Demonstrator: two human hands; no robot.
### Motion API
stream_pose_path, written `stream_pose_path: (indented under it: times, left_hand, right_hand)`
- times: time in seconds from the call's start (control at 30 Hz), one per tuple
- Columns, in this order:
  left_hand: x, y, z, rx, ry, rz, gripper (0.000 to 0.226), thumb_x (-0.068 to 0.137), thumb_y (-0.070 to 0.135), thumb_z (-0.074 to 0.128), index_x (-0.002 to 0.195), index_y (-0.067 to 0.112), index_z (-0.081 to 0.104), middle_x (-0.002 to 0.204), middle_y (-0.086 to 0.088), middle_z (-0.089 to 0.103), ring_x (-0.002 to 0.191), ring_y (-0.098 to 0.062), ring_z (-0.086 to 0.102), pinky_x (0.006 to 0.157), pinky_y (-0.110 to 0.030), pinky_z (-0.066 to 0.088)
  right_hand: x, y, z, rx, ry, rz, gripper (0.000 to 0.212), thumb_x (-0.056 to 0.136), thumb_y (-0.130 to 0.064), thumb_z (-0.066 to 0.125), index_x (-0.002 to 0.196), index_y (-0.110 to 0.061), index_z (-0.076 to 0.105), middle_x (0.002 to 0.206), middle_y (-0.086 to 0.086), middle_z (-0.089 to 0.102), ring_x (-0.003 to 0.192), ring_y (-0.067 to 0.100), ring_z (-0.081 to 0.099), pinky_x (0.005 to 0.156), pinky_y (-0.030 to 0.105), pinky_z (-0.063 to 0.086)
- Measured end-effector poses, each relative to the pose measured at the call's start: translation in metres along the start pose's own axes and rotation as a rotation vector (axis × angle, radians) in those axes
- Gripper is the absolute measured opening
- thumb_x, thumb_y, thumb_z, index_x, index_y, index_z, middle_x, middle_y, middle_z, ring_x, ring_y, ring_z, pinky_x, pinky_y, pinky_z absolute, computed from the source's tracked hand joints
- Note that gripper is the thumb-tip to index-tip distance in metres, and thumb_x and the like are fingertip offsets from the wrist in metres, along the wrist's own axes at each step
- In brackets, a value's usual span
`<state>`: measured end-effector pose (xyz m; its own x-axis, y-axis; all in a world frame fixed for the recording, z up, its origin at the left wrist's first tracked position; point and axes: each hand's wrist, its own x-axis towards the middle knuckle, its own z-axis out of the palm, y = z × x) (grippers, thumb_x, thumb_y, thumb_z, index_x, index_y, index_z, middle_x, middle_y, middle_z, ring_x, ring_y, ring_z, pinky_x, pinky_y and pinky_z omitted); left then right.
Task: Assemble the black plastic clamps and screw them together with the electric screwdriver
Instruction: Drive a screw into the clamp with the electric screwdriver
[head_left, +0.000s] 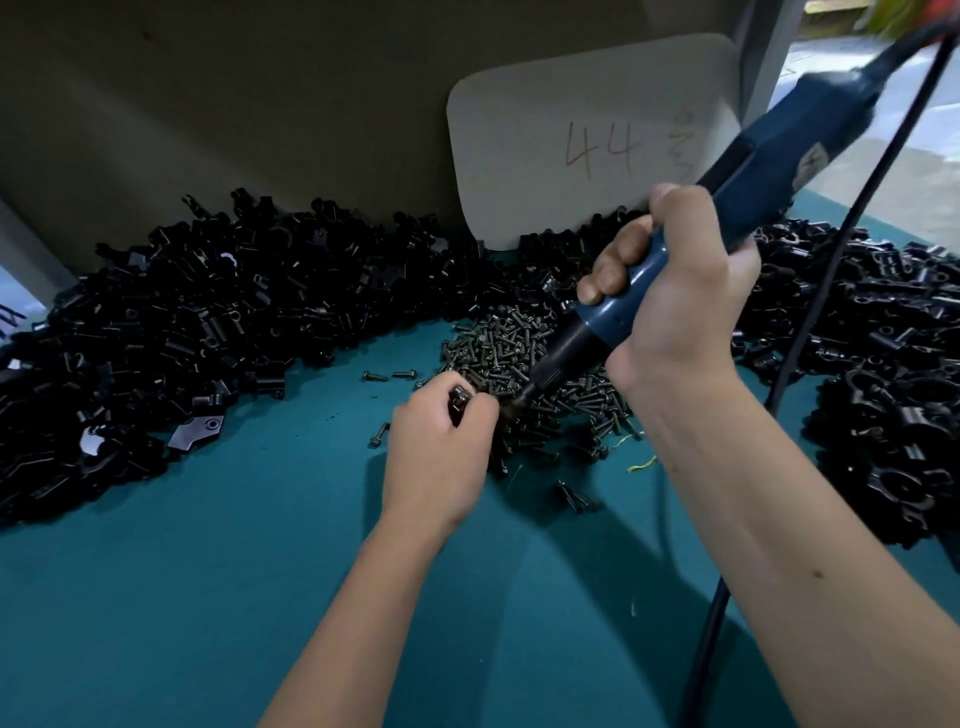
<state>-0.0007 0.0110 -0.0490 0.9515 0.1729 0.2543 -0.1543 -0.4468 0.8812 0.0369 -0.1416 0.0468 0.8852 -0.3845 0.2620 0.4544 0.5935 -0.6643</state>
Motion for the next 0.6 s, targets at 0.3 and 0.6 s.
stream_pose_path:
  times: [0.3, 0.6]
  left_hand:
    - [-0.006, 0.004, -0.003, 0.305, 0.23, 0.155, 0.024, 0.087, 0.039, 0.048, 0.075, 0.018, 0.047, 0.045, 0.003, 0.045, 0.042, -0.024, 0.043, 0.045, -0.037, 0.034]
    - [-0.001, 0.0, -0.015, 0.546, 0.244, 0.195, 0.031, 0.089, 0.045, 0.042, 0.08, 0.016, 0.045, 0.055, -0.001, 0.05, 0.055, -0.034, 0.05, 0.057, -0.045, 0.048]
  right_hand:
    - [0.003, 0.021, -0.009, 0.088, 0.349, 0.115, 0.022, 0.086, -0.006, 0.061, 0.099, -0.012, 0.044, 0.055, 0.001, 0.045, 0.043, 0.018, 0.04, 0.048, 0.03, 0.039]
    - [0.002, 0.037, -0.018, 0.106, 0.528, 0.189, 0.02, 0.086, -0.009, 0.064, 0.094, -0.011, 0.046, 0.057, 0.001, 0.048, 0.043, 0.017, 0.042, 0.047, 0.03, 0.041]
